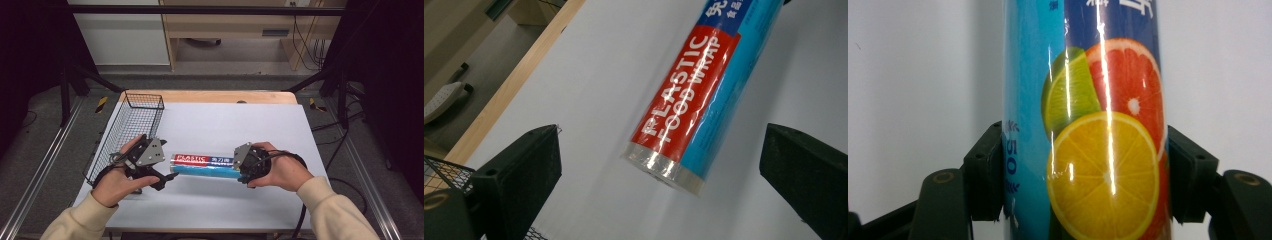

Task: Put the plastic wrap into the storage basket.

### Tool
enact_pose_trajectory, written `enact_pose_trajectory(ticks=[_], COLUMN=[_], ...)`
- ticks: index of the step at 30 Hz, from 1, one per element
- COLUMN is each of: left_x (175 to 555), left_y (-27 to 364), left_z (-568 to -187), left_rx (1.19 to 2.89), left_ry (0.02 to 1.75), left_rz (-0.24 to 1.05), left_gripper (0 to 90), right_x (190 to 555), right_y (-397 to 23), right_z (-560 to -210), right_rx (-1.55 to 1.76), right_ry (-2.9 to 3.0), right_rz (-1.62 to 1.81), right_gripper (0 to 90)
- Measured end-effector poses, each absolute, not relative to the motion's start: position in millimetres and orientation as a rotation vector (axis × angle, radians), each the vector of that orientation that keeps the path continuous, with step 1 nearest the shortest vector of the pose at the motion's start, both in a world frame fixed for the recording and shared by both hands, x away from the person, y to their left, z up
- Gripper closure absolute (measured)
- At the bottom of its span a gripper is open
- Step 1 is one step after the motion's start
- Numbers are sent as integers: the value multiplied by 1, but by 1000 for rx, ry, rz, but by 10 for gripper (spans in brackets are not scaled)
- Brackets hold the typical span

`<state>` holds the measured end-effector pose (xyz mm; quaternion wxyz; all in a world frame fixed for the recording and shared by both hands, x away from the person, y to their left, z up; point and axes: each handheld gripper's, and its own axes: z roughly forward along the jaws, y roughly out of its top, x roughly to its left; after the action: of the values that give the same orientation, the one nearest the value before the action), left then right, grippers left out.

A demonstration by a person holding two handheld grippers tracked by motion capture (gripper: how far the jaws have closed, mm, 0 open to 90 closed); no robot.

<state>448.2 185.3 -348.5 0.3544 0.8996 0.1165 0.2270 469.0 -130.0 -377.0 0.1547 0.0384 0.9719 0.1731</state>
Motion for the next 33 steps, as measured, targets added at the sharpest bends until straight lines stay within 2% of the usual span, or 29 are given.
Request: enact_pose_trajectory(ticks=[11,19,33], left_x=[458,459,465], left_y=[170,160,138], left_z=[-337,-333,-347], left_rx=[2390,2431,2479], left_ry=[181,116,35], left_rz=[584,610,556], left_gripper=[39,43,70], right_x=[476,477,476], right_y=[-118,-105,-93], right_z=[-341,-333,-326], right_rx=[39,-11,-54], right_ry=[2742,2738,2751], right_rz=[402,379,384], right_gripper=[322,322,322])
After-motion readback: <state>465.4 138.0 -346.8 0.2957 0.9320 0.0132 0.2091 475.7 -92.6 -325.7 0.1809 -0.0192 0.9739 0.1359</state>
